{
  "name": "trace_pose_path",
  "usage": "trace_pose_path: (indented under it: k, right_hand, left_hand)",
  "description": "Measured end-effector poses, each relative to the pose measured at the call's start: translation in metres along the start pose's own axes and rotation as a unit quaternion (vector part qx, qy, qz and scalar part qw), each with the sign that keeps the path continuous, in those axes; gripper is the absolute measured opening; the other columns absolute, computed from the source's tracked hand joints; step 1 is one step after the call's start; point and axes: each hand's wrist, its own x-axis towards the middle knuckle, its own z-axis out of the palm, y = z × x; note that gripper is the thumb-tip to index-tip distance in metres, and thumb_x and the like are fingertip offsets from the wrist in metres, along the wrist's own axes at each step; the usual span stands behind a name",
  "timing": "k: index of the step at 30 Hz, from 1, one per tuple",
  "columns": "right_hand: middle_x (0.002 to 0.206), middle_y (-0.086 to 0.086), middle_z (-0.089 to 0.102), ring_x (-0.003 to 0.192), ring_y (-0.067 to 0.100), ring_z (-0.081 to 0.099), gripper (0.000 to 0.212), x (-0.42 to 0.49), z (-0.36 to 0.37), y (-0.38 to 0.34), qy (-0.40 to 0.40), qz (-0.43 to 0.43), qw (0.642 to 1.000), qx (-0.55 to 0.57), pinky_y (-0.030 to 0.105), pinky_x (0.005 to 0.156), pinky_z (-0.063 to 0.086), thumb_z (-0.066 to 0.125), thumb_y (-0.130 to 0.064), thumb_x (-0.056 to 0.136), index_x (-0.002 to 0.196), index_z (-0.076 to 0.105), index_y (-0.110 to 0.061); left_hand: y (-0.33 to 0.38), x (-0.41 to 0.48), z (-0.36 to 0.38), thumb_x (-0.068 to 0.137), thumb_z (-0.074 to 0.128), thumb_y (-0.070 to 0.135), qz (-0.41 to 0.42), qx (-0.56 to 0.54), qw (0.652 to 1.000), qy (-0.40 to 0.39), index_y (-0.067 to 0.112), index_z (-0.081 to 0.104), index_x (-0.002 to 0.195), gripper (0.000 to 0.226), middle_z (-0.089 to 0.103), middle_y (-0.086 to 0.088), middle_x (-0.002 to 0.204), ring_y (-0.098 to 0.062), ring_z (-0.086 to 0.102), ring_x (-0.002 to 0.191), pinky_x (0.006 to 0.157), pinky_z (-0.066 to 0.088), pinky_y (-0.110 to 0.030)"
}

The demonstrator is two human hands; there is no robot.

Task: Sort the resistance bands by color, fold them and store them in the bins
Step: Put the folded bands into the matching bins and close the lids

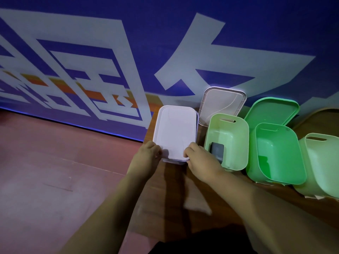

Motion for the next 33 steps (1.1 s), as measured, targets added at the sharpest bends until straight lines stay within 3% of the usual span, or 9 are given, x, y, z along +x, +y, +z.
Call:
trace_pose_path:
  k: [5, 10, 13, 20, 23, 26, 29, 31, 33]
  right_hand:
    - [0.117, 0.004, 0.054, 0.100, 0.028, 0.058, 0.021, 0.001, 0.004, -0.003, -0.012, -0.003, 0.999, -0.044, 0.044, 0.079, 0.052, 0.058, -0.008, 0.095, 0.114, 0.060, -0.017]
    - [0.108, 0.007, 0.055, 0.089, 0.032, 0.061, 0.019, 0.002, 0.006, -0.004, -0.031, -0.021, 0.996, -0.076, 0.045, 0.067, 0.046, 0.060, -0.002, 0.089, 0.104, 0.059, -0.014]
    - [0.108, 0.009, 0.052, 0.084, 0.034, 0.063, 0.023, 0.001, 0.006, -0.007, -0.051, -0.031, 0.993, -0.102, 0.044, 0.062, 0.036, 0.061, 0.002, 0.088, 0.105, 0.057, -0.012]
    - [0.127, 0.012, 0.048, 0.105, 0.034, 0.062, 0.039, -0.006, -0.002, -0.016, -0.061, -0.045, 0.986, -0.149, 0.041, 0.075, 0.037, 0.049, 0.009, 0.092, 0.127, 0.051, -0.008]
    - [0.127, 0.011, 0.046, 0.103, 0.033, 0.065, 0.037, -0.003, -0.004, -0.018, -0.064, -0.030, 0.990, -0.125, 0.040, 0.073, 0.039, 0.049, 0.007, 0.094, 0.127, 0.051, -0.009]
    - [0.121, 0.008, 0.043, 0.095, 0.032, 0.064, 0.028, -0.001, -0.004, -0.013, -0.064, -0.028, 0.995, -0.076, 0.044, 0.074, 0.054, 0.051, 0.000, 0.095, 0.119, 0.053, -0.013]
    - [0.125, 0.007, 0.048, 0.101, 0.029, 0.058, 0.022, -0.002, -0.014, -0.008, -0.064, -0.059, 0.995, -0.050, 0.043, 0.086, 0.053, 0.051, -0.012, 0.102, 0.122, 0.060, -0.012]
    - [0.128, 0.004, 0.049, 0.100, 0.028, 0.063, 0.024, -0.001, -0.025, -0.002, -0.031, -0.052, 0.998, -0.002, 0.037, 0.083, 0.049, 0.055, -0.017, 0.103, 0.126, 0.062, -0.013]
    - [0.126, 0.000, 0.051, 0.100, 0.029, 0.064, 0.020, 0.001, -0.039, 0.006, 0.002, -0.036, 0.998, 0.048, 0.042, 0.084, 0.052, 0.058, -0.020, 0.101, 0.120, 0.063, -0.018]
  left_hand:
    - [0.002, 0.002, -0.004, 0.093, 0.079, 0.023, 0.010, 0.036, 0.999, -0.018, 0.024, 0.070, 0.100, 0.011, 0.061, 0.009, 0.107, -0.010, 0.060, 0.092, 0.075, 0.060, -0.031]
    - [0.008, 0.005, -0.004, 0.097, 0.072, 0.015, 0.008, 0.067, 0.997, -0.037, 0.019, 0.069, 0.100, 0.006, 0.058, 0.006, 0.103, -0.010, 0.054, 0.083, 0.064, 0.038, -0.017]
    - [0.011, 0.008, -0.005, 0.100, 0.068, 0.016, 0.000, 0.087, 0.995, -0.050, 0.019, 0.070, 0.106, 0.007, 0.054, 0.006, 0.103, -0.012, 0.058, 0.081, 0.069, 0.045, -0.021]
    - [0.016, 0.011, -0.004, 0.100, 0.065, 0.013, -0.001, 0.156, 0.982, -0.104, 0.019, 0.068, 0.113, 0.015, 0.057, 0.000, 0.115, -0.016, 0.056, 0.087, 0.073, 0.050, -0.026]
    - [0.023, 0.011, -0.004, 0.097, 0.069, 0.022, -0.014, 0.172, 0.981, -0.094, 0.022, 0.059, 0.123, 0.027, 0.053, -0.001, 0.123, -0.022, 0.057, 0.108, 0.084, 0.060, -0.034]
    - [0.033, 0.012, -0.002, 0.097, 0.069, 0.035, -0.025, 0.194, 0.978, -0.077, 0.021, 0.057, 0.125, 0.034, 0.054, -0.004, 0.124, -0.027, 0.055, 0.116, 0.093, 0.058, -0.038]
    - [0.044, 0.014, -0.001, 0.094, 0.068, 0.037, -0.027, 0.232, 0.969, -0.084, 0.018, 0.058, 0.121, 0.034, 0.058, -0.005, 0.120, -0.028, 0.055, 0.116, 0.099, 0.052, -0.038]
    - [0.052, 0.020, -0.006, 0.092, 0.067, 0.034, -0.030, 0.241, 0.966, -0.091, 0.016, 0.057, 0.116, 0.032, 0.059, -0.007, 0.116, -0.027, 0.055, 0.111, 0.100, 0.052, -0.038]
    - [0.061, 0.029, -0.012, 0.092, 0.066, 0.033, -0.027, 0.232, 0.968, -0.096, 0.015, 0.056, 0.114, 0.030, 0.058, -0.007, 0.114, -0.025, 0.053, 0.107, 0.100, 0.053, -0.038]
